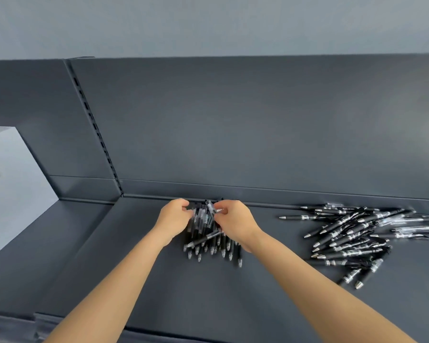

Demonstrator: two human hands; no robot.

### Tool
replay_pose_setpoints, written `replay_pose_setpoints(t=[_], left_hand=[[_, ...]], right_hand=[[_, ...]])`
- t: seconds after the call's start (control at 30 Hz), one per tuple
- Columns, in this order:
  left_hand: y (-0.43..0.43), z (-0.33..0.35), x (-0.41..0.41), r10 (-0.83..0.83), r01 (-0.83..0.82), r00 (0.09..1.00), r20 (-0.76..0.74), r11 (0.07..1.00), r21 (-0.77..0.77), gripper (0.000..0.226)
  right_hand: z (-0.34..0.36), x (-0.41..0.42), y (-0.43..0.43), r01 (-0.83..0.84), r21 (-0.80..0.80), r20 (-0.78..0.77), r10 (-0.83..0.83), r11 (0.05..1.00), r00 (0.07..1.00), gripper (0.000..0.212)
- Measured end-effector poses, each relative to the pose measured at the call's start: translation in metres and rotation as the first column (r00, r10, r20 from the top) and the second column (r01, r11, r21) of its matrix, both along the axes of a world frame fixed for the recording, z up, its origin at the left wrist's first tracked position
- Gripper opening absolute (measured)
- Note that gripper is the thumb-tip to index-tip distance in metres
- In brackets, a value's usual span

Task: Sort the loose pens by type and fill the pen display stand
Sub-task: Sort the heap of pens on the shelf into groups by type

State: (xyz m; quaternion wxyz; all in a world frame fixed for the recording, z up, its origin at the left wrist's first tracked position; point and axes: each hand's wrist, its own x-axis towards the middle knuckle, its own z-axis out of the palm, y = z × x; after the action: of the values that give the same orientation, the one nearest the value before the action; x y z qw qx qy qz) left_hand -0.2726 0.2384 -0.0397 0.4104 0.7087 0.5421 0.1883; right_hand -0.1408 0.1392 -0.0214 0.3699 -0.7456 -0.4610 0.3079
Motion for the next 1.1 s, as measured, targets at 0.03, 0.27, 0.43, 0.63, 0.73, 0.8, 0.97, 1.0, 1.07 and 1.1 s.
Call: replay_pose_setpoints(t=[0.03, 0.27, 0.43, 0.63, 0.73, 0.8, 0.97, 1.0, 1.07, 1.1], left_hand=[[0.001, -0.001, -0.002, -0.015, 0.015, 1.0, 0.015, 1.0, -0.019, 0.042], [-0.008, -0.005, -0.009, -0.194, 0.194, 0.981, -0.01, 0.981, -0.001, 0.055], [-0.011, -0.01, -0.009, -0.257, 0.257, 0.966, 0.0, 0.966, 0.013, 0.058], [-0.012, -0.011, -0.009, -0.275, 0.275, 0.959, 0.065, 0.961, 0.007, 0.054], [-0.016, -0.012, -0.01, -0.296, 0.295, 0.954, 0.036, 0.955, 0.037, 0.058], [-0.018, -0.013, -0.01, -0.302, 0.301, 0.953, 0.011, 0.952, 0.061, 0.062], [-0.019, -0.015, -0.003, -0.353, 0.366, 0.927, -0.125, 0.925, 0.106, 0.07], [-0.019, -0.015, -0.002, -0.349, 0.365, 0.926, -0.143, 0.925, 0.107, 0.072], [-0.02, -0.014, 0.0, -0.337, 0.355, 0.928, -0.159, 0.929, 0.103, 0.076], [-0.021, -0.014, 0.001, -0.334, 0.353, 0.927, -0.17, 0.93, 0.102, 0.079]], right_hand=[[0.0, -0.001, 0.0, -0.006, 0.002, 0.037, 0.006, 1.0, 0.999, 0.036], [-0.004, 0.026, -0.012, 0.109, -0.053, 0.287, -0.09, 0.993, 0.954, 0.033], [-0.017, 0.027, -0.011, 0.082, -0.122, 0.318, -0.04, 0.989, 0.947, 0.032], [-0.015, 0.016, 0.001, -0.021, -0.012, 0.298, 0.024, 1.0, 0.954, 0.044], [-0.019, 0.018, -0.001, -0.001, 0.0, 0.328, 0.001, 1.0, 0.945, 0.039], [-0.024, 0.022, -0.003, 0.023, -0.018, 0.308, -0.016, 1.0, 0.951, 0.039], [-0.025, 0.027, -0.009, -0.057, -0.082, 0.272, 0.078, 0.995, 0.959, 0.043], [-0.024, 0.028, -0.01, -0.045, -0.071, 0.268, 0.062, 0.997, 0.961, 0.043], [-0.019, 0.034, -0.017, -0.013, -0.037, 0.256, 0.022, 0.999, 0.966, 0.043], [-0.017, 0.038, -0.021, -0.002, -0.02, 0.245, 0.007, 1.0, 0.97, 0.043]])
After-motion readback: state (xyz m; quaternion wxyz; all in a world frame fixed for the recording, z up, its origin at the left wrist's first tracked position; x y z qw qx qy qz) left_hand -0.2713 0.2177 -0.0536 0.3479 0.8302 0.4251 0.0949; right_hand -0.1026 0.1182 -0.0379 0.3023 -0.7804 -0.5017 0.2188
